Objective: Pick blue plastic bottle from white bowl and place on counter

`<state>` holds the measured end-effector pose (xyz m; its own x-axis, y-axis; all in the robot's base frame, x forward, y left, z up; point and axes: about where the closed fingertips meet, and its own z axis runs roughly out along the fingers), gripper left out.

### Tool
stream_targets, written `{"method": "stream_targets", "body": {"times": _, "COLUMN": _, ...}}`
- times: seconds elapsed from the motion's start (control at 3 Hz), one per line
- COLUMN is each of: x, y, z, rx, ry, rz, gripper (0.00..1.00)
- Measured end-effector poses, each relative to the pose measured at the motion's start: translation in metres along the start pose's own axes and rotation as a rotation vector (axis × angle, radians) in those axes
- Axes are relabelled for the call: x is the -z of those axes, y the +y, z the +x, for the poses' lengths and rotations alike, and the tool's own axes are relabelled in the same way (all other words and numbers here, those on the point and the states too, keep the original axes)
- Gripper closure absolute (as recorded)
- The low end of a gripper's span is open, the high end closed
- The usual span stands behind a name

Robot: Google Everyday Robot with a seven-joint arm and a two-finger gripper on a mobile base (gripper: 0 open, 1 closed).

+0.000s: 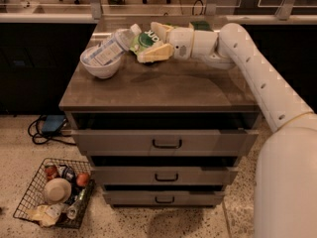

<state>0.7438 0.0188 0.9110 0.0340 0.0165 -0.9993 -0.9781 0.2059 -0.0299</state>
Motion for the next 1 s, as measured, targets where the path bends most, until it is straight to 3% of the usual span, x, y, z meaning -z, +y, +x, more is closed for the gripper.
{"method": "stream_targets", "body": {"times": 0.67, "x": -0.039, "y": 0.007, "z": -0.001, "rx": -0.014, "ry": -0.03, "rz": -0.074, "gripper": 0.0}}
{"method": "stream_targets", "body": {"times": 1.0, "x": -0.045, "y": 0.011, "z": -0.002, "rx": -0.016, "ry": -0.033, "rz": -0.087, "gripper": 0.0}}
